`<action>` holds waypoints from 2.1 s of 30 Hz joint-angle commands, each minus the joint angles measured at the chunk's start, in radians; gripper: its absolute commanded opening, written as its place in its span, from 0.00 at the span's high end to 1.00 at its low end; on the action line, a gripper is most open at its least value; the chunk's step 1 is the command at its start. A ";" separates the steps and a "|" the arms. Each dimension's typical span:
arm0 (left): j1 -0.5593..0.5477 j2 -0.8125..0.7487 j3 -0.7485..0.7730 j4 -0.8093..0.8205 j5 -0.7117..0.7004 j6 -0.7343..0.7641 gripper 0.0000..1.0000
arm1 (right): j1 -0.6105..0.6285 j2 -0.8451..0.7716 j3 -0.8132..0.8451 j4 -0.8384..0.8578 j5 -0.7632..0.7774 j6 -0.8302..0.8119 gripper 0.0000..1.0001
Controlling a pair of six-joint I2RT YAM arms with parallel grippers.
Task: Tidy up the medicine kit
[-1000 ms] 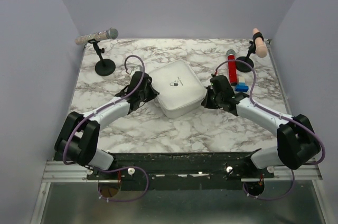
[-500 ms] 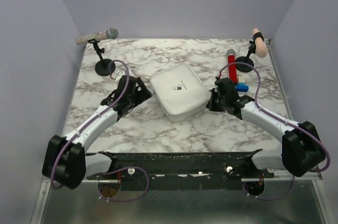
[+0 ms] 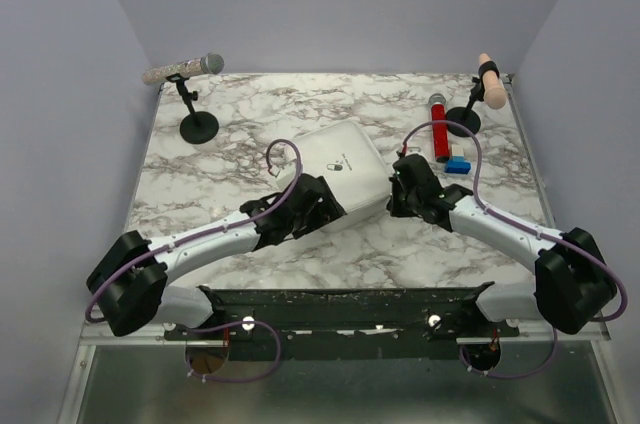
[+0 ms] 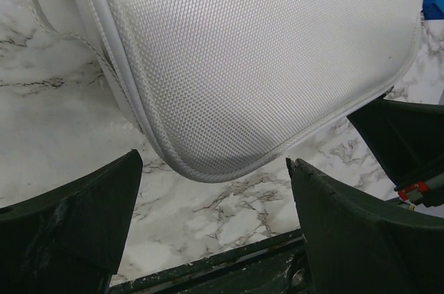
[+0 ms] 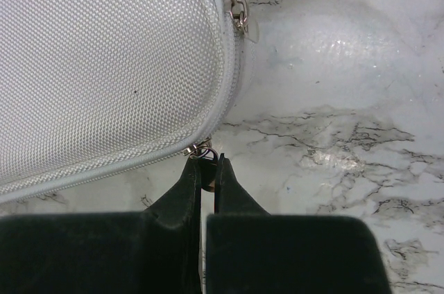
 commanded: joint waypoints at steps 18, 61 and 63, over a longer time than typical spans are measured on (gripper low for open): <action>0.132 -0.070 -0.123 0.018 -0.205 -0.087 0.09 | 0.255 0.106 0.064 -0.086 0.049 0.049 0.99; 0.482 -0.098 -0.244 0.074 -0.047 0.210 1.00 | 0.108 0.059 0.095 -0.161 0.155 -0.003 0.80; 0.482 -0.116 -0.227 0.062 -0.028 0.227 0.89 | 0.108 0.024 0.089 -0.147 0.115 -0.021 0.56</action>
